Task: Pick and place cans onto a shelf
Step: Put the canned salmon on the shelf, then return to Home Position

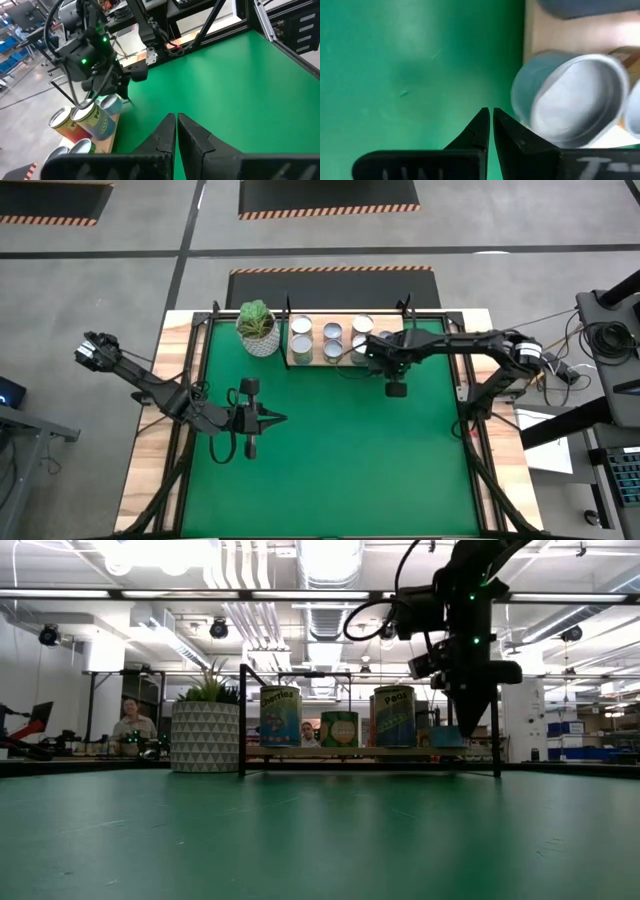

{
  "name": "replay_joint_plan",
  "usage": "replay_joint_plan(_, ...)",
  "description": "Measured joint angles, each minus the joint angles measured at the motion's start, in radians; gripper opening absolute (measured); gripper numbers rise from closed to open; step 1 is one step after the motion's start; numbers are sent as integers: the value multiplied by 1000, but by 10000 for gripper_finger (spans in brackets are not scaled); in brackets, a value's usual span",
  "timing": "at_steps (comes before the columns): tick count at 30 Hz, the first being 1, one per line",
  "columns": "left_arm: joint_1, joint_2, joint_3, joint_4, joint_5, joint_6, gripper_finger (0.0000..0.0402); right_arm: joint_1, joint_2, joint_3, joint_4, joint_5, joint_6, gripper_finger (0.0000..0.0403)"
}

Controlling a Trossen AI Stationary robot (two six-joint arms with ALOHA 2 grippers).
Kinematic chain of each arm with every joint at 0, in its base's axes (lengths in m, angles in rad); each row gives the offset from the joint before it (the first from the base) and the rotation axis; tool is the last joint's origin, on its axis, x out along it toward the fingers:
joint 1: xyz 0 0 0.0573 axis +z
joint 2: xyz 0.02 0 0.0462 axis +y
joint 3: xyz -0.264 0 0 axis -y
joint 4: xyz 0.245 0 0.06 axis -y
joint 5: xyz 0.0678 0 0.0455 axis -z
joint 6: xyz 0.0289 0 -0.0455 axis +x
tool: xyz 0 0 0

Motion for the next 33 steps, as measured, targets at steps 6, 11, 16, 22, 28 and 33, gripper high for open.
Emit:
replay_joint_plan(6, 0, 0, 0, 9, 0, 4, 0, -46, -2, 14, 25, 1, 1, 12)
replay_joint_plan(11, 0, 0, 0, 10, -1, 4, 0, -69, -2, 8, 44, 3, -24, 12)
replay_joint_plan(16, 0, 0, 0, 10, -1, 2, 0, -73, -3, 7, 53, 1, -24, 12)
replay_joint_plan(22, 0, 0, 0, 11, -1, 0, 0, -73, -3, 7, 55, 2, -34, 12)
replay_joint_plan(28, 0, 0, 0, 9, -2, -8, 0, -52, -30, 11, 48, 2, 4, 12)
replay_joint_plan(33, 0, -4, -6, -29, 1, -37, 0, 30, -130, -19, 200, -2, 117, 12)
